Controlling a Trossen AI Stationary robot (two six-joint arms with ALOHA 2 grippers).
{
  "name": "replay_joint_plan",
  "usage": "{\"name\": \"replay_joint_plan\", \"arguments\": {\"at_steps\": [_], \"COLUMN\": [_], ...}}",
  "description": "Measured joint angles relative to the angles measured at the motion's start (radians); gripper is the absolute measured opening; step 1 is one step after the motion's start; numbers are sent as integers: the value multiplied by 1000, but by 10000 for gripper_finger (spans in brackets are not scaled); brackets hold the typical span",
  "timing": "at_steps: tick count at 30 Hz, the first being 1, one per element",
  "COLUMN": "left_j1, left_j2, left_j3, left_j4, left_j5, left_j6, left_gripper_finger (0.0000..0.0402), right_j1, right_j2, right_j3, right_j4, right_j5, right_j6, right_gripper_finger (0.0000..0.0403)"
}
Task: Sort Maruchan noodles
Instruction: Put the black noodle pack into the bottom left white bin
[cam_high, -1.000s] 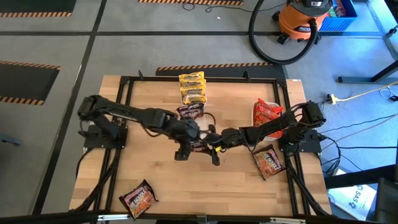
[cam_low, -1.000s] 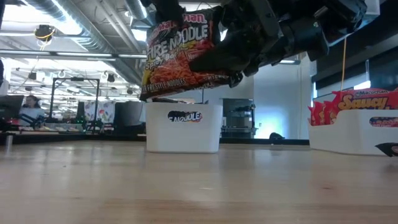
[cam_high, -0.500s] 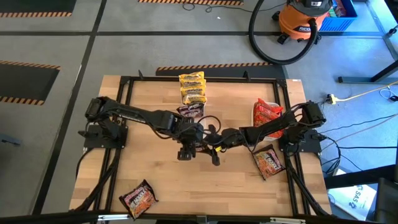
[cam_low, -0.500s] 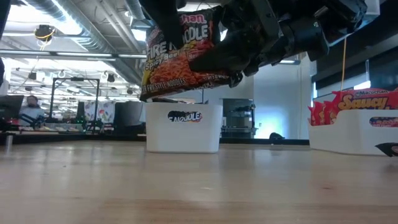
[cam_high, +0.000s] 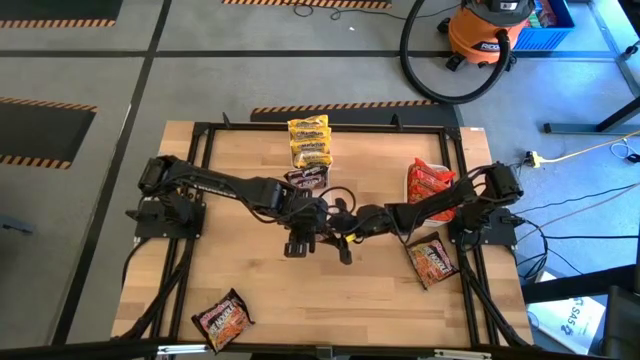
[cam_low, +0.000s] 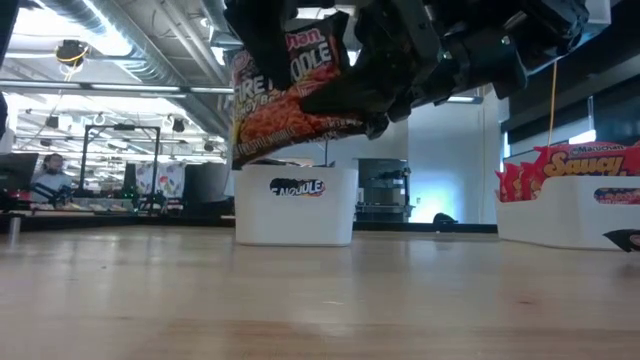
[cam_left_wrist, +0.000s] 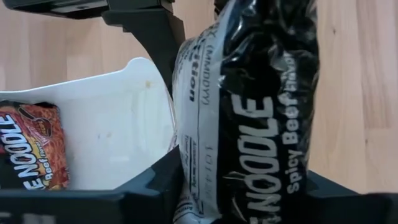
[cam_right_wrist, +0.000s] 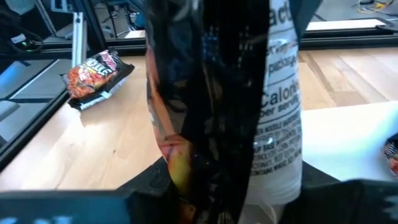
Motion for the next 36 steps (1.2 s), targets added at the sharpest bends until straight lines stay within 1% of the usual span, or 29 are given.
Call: {"name": "replay_joint_plan", "arguments": {"at_steps": [5, 7, 11, 14, 17, 19, 23, 27, 30, 32, 36], "left_j1": [0, 0, 0, 0, 0, 3, 29, 79, 130, 165, 236], "left_j2": [0, 0, 0, 0, -2, -2, -2, -2, -2, -2, -2], "left_j3": [0, 0, 0, 39, 97, 129, 172, 172, 157, 143, 116], "left_j4": [-2, -3, -14, -81, -162, -196, -227, -248, -247, -235, -202], "left_j5": [-6, -4, -1, -25, -90, -123, -154, -209, -203, -185, -152], "left_j6": [3, 3, 2, 1, 1, 2, 6, 12, 36, 51, 77], "left_gripper_finger": [136, 134, 132, 132, 132, 132, 131, 131, 131, 131, 131], "right_j1": [2, 1, 1, 1, 1, 1, 1, 1, 1, 1, 1], "right_j2": [0, 0, -9, -66, -155, -215, -312, -366, -378, -379, -379], "right_j3": [0, 0, 0, 3, 3, 3, 3, 3, -4, -26, -91], "right_j4": [0, 1, -2, -74, -221, -318, -502, -670, -786, -803, -777], "right_j5": [42, 45, 46, 49, 55, 72, 130, 222, 284, 309, 314], "right_j6": [8, -2, -6, -50, -56, -56, -54, -58, -71, -73, -70], "right_gripper_finger": [149, 167, 215, 243, 258, 261, 260, 259, 259, 259, 259]}}
